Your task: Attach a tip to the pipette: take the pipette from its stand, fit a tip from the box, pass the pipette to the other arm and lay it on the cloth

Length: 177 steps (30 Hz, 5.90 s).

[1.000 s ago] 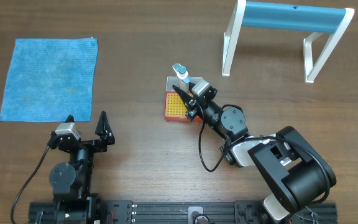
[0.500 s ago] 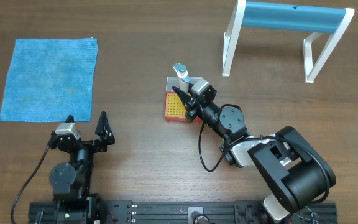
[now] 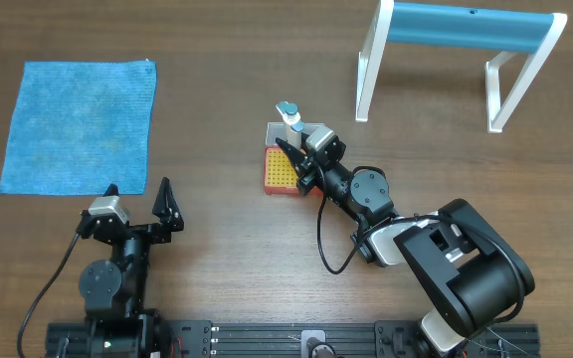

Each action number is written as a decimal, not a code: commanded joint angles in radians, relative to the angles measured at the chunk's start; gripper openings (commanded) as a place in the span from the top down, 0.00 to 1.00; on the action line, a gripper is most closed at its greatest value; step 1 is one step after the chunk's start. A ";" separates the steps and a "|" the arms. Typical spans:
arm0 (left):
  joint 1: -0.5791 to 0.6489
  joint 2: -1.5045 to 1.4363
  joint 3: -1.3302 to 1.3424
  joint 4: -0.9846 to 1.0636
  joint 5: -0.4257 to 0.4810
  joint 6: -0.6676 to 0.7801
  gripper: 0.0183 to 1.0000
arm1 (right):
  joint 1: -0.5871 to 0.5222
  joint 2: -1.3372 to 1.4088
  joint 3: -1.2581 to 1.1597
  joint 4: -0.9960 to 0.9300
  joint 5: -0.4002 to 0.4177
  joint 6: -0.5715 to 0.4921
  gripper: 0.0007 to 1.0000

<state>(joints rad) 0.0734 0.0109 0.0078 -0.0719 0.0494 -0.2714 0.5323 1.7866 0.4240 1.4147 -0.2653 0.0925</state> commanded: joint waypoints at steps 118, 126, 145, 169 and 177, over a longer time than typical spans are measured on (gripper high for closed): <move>-0.302 1.446 0.637 1.084 1.265 -0.898 0.01 | 0.033 -0.681 0.412 -1.653 -0.435 0.472 0.92; -0.304 1.446 0.637 1.088 1.265 -0.898 0.12 | 0.033 -0.681 0.412 -1.652 -0.435 0.472 0.92; -0.230 1.448 0.637 1.140 1.260 -0.897 0.99 | 0.002 -0.681 0.412 -1.653 -0.361 0.471 0.17; 0.126 1.411 1.381 -1.000 0.357 -0.014 0.99 | -0.113 -0.681 0.411 -1.585 -0.469 0.472 0.17; 0.332 1.411 1.513 -1.444 0.032 0.129 0.99 | -0.113 -0.660 0.411 -1.593 -0.414 0.472 0.17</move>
<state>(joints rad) 0.3580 1.4242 1.4990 -1.4651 0.2008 -0.2157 0.4252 1.1137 0.8261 -0.1795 -0.6975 0.5640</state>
